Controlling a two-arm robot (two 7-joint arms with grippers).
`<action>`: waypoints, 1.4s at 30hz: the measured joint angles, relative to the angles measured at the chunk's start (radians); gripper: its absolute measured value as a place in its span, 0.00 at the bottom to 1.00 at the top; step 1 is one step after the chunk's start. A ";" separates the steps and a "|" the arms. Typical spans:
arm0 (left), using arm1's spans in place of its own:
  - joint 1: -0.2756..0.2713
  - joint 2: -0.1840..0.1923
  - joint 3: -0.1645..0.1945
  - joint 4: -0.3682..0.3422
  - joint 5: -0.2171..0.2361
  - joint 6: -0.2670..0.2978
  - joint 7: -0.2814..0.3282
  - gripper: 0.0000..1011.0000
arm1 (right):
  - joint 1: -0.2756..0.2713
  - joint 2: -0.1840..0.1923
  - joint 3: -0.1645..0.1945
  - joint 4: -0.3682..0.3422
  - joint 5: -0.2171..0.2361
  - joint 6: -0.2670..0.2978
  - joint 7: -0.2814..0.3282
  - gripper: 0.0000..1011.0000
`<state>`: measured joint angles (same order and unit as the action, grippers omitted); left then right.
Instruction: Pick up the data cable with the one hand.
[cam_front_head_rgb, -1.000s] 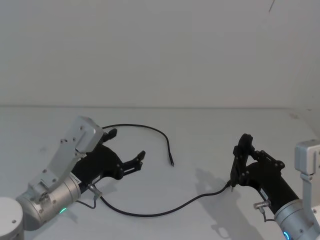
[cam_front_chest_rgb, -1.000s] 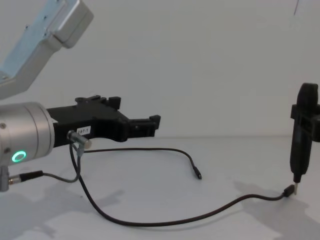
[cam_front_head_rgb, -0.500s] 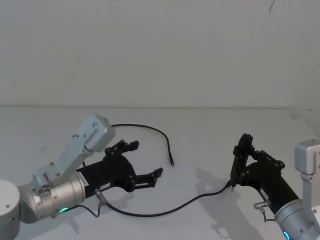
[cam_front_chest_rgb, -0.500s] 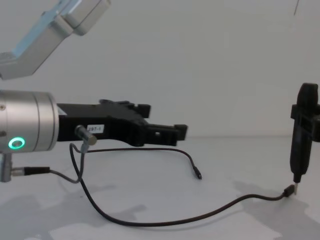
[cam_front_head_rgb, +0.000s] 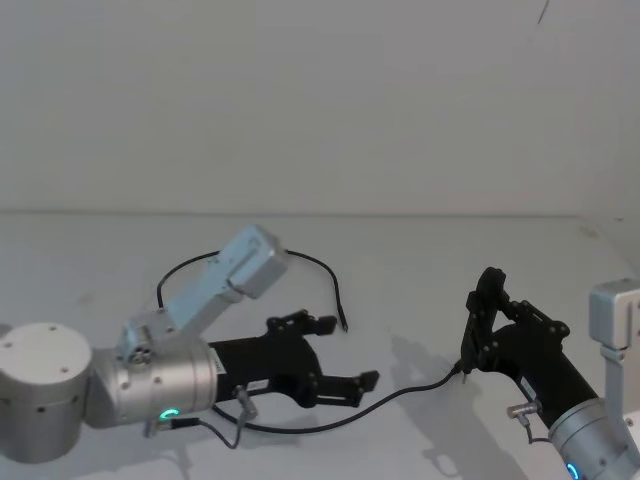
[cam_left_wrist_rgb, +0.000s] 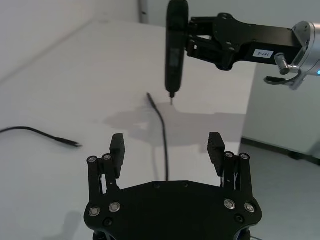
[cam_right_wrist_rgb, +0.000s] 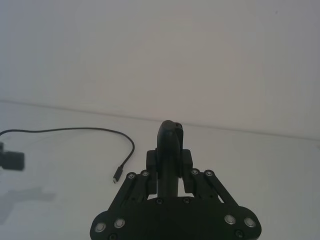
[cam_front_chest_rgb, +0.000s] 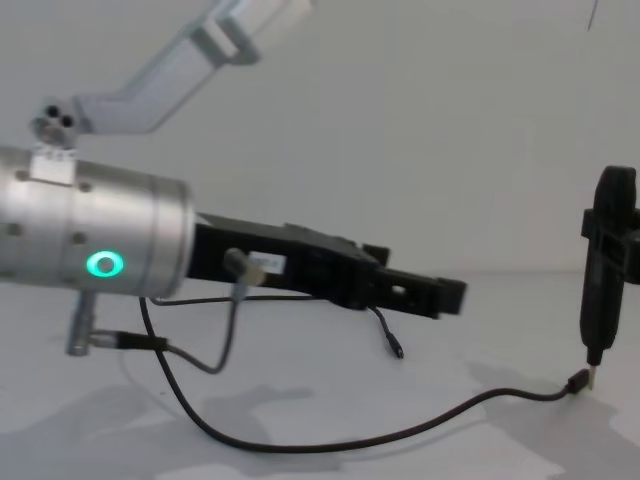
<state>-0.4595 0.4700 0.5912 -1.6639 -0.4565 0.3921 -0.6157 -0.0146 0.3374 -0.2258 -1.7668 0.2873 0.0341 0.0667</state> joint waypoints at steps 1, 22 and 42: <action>-0.005 -0.005 0.004 0.004 -0.003 0.012 0.000 0.99 | 0.000 0.000 0.000 0.000 0.000 0.000 0.000 0.28; -0.116 -0.151 0.115 0.139 0.023 0.189 0.095 0.99 | 0.000 0.000 0.000 0.000 0.000 0.000 0.000 0.28; -0.162 -0.214 0.191 0.221 0.094 0.244 0.142 0.99 | 0.000 0.000 0.000 0.000 0.000 0.000 0.000 0.28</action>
<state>-0.6214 0.2565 0.7824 -1.4431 -0.3620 0.6363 -0.4737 -0.0146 0.3374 -0.2258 -1.7667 0.2873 0.0341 0.0668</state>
